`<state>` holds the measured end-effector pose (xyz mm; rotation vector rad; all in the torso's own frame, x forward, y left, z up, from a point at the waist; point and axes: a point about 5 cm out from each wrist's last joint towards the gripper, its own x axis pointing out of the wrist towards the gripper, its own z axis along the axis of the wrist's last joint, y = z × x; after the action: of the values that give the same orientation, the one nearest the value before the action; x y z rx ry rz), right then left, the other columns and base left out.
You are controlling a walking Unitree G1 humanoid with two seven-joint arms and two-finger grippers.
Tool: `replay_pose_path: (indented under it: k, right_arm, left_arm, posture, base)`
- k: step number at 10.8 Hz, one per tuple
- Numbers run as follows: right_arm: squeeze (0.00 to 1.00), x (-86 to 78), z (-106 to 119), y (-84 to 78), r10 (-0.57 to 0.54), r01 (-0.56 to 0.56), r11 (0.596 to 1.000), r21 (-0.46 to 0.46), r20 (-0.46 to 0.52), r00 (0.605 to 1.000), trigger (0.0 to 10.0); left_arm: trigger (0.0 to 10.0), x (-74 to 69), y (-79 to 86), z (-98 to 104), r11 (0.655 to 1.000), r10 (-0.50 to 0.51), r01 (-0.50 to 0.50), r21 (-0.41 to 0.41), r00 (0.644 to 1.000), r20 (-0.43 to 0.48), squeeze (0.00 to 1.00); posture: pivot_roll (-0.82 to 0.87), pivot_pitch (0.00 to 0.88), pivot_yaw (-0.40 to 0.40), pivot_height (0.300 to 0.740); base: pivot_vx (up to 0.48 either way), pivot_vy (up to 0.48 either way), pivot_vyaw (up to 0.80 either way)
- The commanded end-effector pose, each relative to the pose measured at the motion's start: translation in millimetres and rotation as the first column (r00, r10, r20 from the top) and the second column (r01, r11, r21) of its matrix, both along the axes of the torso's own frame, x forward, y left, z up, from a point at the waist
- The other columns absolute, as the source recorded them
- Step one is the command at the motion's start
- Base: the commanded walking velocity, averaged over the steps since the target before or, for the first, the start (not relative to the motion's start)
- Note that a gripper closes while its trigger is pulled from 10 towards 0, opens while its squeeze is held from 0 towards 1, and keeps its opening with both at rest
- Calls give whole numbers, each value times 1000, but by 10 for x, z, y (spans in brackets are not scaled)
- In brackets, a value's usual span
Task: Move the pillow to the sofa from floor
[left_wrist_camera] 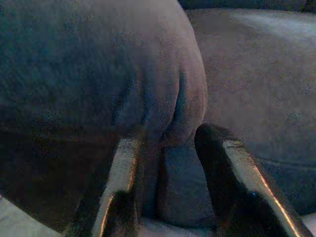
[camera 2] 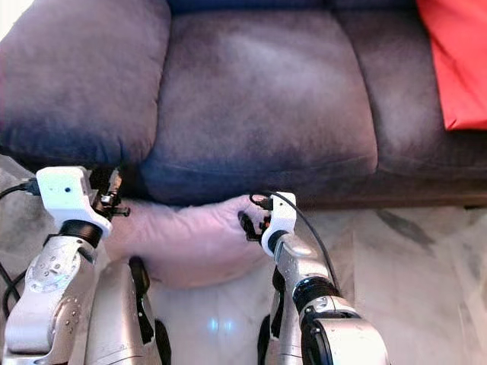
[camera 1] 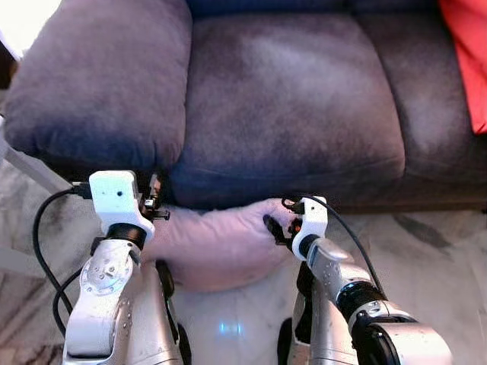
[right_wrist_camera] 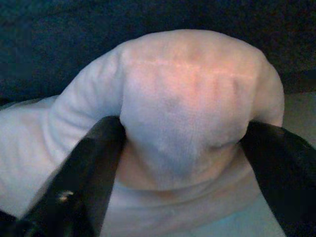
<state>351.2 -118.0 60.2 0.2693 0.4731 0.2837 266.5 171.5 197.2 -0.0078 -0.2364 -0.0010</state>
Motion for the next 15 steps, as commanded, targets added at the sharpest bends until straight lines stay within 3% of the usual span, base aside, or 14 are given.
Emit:
replay_pose_path:
  k: [1,4,9,11,15]
  right_arm:
    - [0,-38,-54,25,2,-2,1000,9,-19,1000,0]
    - [0,71,133,86,13,-16,999,40,58,998,0]
    - [0,109,188,72,-5,1,999,50,77,997,0]
    - [0,132,224,70,-12,7,999,51,94,996,0]
    - [0,116,233,113,36,-40,999,28,149,988,0]
  left_arm:
    - [10000,-35,11,44,1000,4,-4,-11,1000,3,0]
    - [10000,-5,82,93,999,31,-31,-27,999,9,0]
    - [10000,9,115,124,999,34,-34,-28,999,3,0]
    - [10000,46,146,85,998,39,-39,-42,999,-7,0]
    - [10000,181,369,-157,992,98,-103,-68,993,-65,0]
  posture:
    - [158,378,-63,472]
    - [161,376,-65,472]
    - [164,376,-59,472]
    - [168,351,-42,472]
    - [165,232,-25,472]
  base:
    - [0,0,0]
    - [0,0,0]
    - [0,0,0]
    - [0,0,0]
    - [0,0,0]
